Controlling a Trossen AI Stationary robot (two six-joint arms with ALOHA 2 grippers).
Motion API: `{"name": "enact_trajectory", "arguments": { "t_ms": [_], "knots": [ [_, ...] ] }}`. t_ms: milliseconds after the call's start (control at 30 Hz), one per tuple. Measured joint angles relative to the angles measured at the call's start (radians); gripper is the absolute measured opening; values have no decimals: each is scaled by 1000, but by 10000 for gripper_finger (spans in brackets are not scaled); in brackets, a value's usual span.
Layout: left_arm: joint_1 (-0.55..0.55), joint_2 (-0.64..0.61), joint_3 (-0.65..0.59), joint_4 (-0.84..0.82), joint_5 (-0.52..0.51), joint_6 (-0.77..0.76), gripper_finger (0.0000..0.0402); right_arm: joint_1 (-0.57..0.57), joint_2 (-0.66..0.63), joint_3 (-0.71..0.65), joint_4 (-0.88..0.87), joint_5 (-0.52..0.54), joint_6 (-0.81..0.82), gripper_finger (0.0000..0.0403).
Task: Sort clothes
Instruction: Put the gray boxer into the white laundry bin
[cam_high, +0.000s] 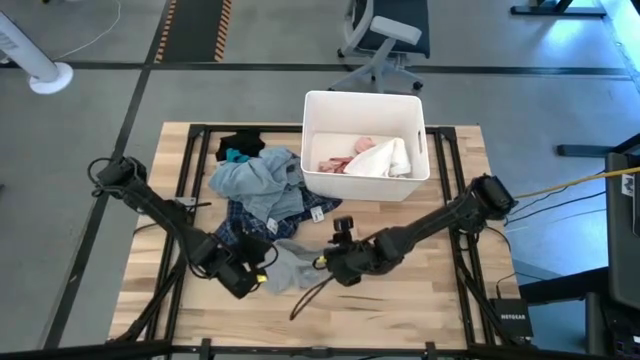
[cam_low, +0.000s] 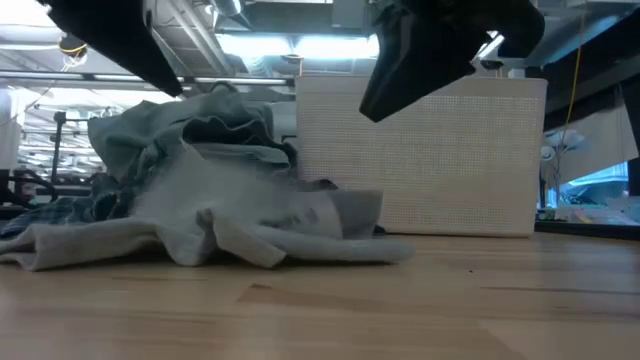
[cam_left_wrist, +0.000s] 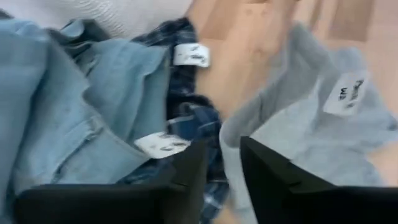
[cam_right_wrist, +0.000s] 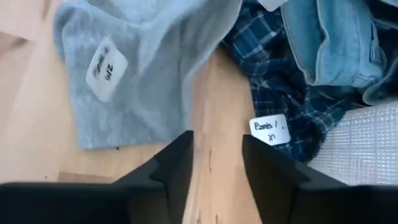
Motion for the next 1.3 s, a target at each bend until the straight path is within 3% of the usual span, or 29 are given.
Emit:
{"name": "enact_trajectory", "arguments": {
  "t_ms": [167, 267, 433, 567, 800, 1000, 1300],
  "knots": [
    [28, 0, 0, -129, 4, -100, 151, -8, 0, 33, -71, -8, 2, 200],
    [-13, 0, 0, -100, 5, -111, 164, 31, 0, 36, -64, -40, -9, 212],
    [-120, 0, -59, 223, 12, 67, 162, 132, 11, -27, 167, -41, -108, 213],
    [-138, 0, -174, 489, 70, 136, 153, 176, 72, -84, 381, -59, -151, 213],
    [-55, 2, -371, 787, 147, 131, 142, 169, 214, -100, 496, -85, -103, 214],
    [43, 2, -426, 807, 165, 135, 141, 109, 247, -100, 505, -80, -60, 214],
    [191, 2, -489, 801, 130, 132, 141, 75, 260, -99, 507, -271, 11, 214]
  ]
}}
